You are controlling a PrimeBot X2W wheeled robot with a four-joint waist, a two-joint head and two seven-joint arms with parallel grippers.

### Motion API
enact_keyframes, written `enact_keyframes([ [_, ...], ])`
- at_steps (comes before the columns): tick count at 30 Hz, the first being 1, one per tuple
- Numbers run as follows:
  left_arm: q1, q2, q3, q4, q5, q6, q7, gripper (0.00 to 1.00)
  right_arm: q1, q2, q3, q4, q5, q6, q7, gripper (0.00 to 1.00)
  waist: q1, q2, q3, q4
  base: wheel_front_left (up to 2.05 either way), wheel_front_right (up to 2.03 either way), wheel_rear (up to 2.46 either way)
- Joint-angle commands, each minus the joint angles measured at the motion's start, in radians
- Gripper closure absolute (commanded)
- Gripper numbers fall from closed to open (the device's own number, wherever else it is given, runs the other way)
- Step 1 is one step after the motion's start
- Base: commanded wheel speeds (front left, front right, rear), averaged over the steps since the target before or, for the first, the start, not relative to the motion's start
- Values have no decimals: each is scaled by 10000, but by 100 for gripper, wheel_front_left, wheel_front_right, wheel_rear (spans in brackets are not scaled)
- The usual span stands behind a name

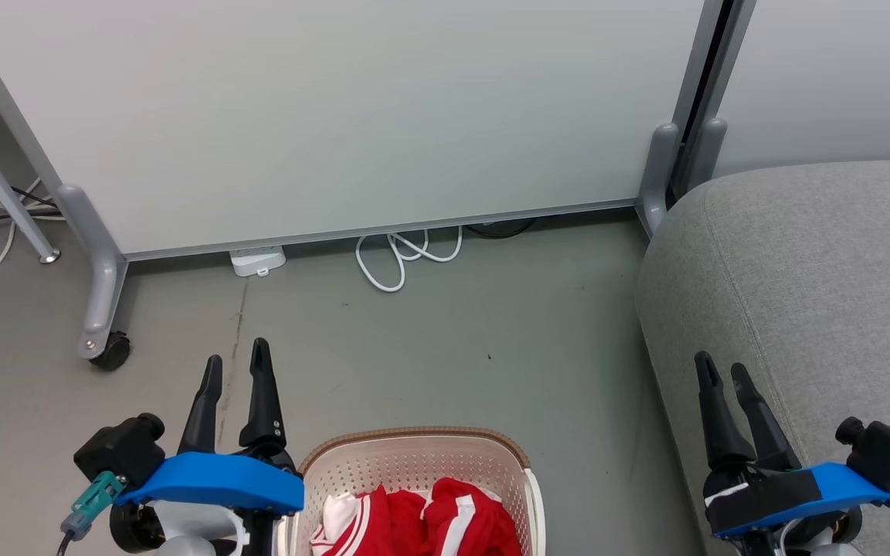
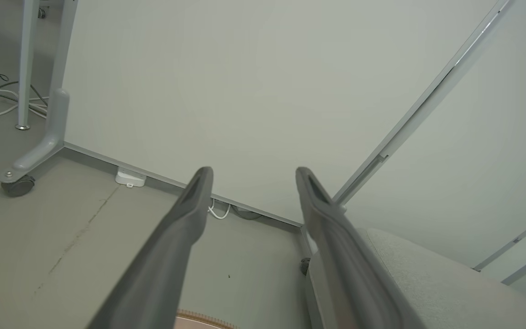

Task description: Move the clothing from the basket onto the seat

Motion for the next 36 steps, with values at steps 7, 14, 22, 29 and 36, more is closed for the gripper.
enact_keyframes([
  [7, -255, 73, -211, -162, 971, 95, -266, 0, 30, -61, 168, -161, -871, 28, -250, 0, 0, -1, -15, 15, 0, 0, 0],
  [14, -289, 75, -404, -124, 1733, 114, -444, 0, 62, -64, 300, -212, -1557, 28, -433, 0, 0, -1, -13, 33, 0, 0, 0],
  [22, -345, 79, -581, -59, 2513, 176, -642, 0, 81, -66, 433, -215, -2330, 29, -616, 0, 0, -1, -10, 61, 0, 0, 0],
  [29, -358, 80, -737, -78, 3150, 253, -801, 0, 96, -67, 529, -238, -2974, 31, -788, 0, 0, -1, -8, 73, 0, 0, 0],
  [36, -370, 82, -915, -91, 3768, 302, -958, 0, 150, -68, 637, -292, -3553, 33, -931, 0, 0, -1, 0, 115, 0, 0, 0],
])
